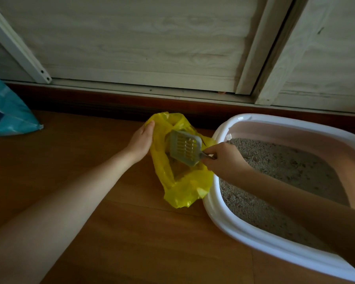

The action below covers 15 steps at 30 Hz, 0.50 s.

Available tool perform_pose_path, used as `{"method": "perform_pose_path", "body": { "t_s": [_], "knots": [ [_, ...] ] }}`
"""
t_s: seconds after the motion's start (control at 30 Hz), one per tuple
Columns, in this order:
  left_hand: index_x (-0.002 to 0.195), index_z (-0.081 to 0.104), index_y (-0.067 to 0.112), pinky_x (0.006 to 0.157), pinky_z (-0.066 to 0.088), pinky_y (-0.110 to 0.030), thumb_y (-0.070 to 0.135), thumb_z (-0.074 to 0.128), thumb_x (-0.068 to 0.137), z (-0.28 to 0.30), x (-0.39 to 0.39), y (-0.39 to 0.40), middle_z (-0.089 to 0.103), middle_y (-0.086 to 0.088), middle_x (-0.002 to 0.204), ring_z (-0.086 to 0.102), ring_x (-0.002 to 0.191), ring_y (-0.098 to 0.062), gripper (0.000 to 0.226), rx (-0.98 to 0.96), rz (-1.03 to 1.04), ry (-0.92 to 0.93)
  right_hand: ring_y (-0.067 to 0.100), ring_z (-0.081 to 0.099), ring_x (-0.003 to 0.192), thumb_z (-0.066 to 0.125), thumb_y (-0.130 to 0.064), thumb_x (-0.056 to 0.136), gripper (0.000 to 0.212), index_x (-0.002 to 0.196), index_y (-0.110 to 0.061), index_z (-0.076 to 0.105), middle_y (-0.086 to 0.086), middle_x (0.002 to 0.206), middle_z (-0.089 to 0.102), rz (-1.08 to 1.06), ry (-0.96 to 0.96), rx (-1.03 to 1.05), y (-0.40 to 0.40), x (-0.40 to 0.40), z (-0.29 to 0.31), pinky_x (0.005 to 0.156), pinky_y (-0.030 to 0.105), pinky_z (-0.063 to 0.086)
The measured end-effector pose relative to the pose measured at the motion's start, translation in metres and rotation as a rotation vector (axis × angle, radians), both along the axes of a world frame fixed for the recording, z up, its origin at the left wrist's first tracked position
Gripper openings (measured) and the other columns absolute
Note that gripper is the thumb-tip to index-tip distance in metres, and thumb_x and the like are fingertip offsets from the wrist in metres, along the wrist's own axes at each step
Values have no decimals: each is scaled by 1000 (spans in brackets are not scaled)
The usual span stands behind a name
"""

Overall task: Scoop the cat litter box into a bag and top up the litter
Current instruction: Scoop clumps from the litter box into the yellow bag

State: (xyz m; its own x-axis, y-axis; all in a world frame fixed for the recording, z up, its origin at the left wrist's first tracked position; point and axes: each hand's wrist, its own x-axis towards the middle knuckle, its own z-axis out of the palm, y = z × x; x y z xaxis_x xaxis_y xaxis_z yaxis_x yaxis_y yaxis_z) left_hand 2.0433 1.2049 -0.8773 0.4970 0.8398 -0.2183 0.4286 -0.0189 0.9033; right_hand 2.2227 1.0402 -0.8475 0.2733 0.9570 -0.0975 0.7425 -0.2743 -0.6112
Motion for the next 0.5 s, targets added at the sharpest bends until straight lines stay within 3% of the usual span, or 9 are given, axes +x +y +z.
{"method": "perform_pose_path", "body": {
  "t_s": [0.07, 0.17, 0.23, 0.3, 0.33, 0.4, 0.5],
  "knots": [
    [132, 50, 24, 100, 39, -34, 47, 22, 101, -4, -4, 3, 57, 1, 125, 51, 119, -16, 48, -6, 52, -21, 3, 45, 36, 59, -24, 91, 32, 65, -10, 69, -4, 48, 59, -74, 201, -60, 2, 1, 3, 43, 17, 38],
    [145, 33, 24, 102, 36, -34, 48, 27, 100, -8, -8, 2, 45, 2, 139, 44, 127, -18, 51, -25, 61, 43, 7, 42, 37, 62, -20, 90, 29, 73, 2, 69, 2, 52, 57, -170, 483, -140, 0, 1, 2, 39, 18, 35],
    [145, 27, 20, 87, 39, -26, 42, 28, 102, -8, -9, -1, 47, 5, 128, 49, 108, -9, 48, -26, 51, 107, 9, 43, 40, 62, -19, 90, 26, 78, 1, 70, 5, 55, 58, -174, 485, -153, -1, 2, -1, 40, 19, 36],
    [138, 34, 17, 66, 36, -20, 37, 27, 103, -13, -11, 1, 51, 9, 102, 46, 80, -2, 42, -3, 80, 144, 9, 43, 41, 62, -20, 90, 21, 77, -6, 72, 4, 55, 59, -176, 492, -141, -3, 2, -1, 41, 20, 37],
    [136, 36, 17, 64, 36, -22, 37, 27, 103, -15, -12, 2, 48, 11, 93, 44, 76, -2, 39, -5, 98, 166, 9, 43, 41, 62, -20, 90, 20, 77, -10, 72, 4, 54, 59, -187, 511, -122, -4, 4, -1, 41, 20, 36],
    [132, 40, 18, 71, 40, -29, 35, 32, 102, -20, -15, 4, 51, 6, 97, 50, 81, -10, 35, -40, 133, 173, 9, 46, 41, 58, -23, 92, 19, 80, -16, 71, 5, 54, 59, -132, 272, -19, -6, 7, -1, 43, 21, 37],
    [116, 48, 16, 71, 42, -30, 24, 42, 99, -20, -17, 5, 54, -2, 100, 53, 90, -19, 20, -39, 142, 191, 28, 63, 71, 47, -16, 95, 20, 107, -14, 63, 12, 80, 65, 152, -411, -14, -8, 4, -1, 58, 31, 42]
  ]
}}
